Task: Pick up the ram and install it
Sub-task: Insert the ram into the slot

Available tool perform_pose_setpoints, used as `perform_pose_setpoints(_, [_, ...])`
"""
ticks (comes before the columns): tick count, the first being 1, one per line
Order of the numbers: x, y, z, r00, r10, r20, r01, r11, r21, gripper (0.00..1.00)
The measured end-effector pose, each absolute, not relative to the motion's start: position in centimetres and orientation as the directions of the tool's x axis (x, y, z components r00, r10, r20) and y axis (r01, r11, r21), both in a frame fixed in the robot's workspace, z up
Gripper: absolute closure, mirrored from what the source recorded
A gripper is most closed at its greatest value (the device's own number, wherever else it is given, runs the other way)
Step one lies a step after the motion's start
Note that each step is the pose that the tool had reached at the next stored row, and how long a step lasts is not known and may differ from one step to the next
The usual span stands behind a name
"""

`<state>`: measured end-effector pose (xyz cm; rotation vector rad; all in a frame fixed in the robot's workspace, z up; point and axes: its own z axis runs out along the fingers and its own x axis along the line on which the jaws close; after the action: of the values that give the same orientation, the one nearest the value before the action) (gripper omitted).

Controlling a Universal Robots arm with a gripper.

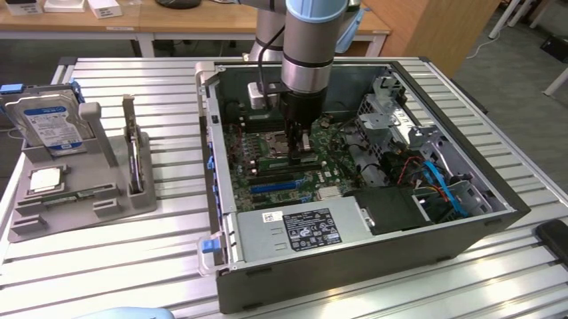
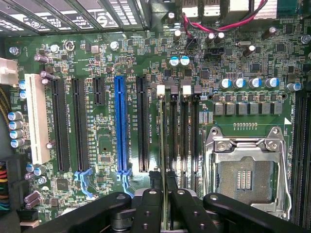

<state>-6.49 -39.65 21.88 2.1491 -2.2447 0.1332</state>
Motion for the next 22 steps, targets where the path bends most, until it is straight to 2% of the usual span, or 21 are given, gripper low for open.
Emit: perform_pose_setpoints(22, [-6.49,-39.60,21.85,-0.045,-0.996,0.083,-0.998,0.042,-0.039,0.86])
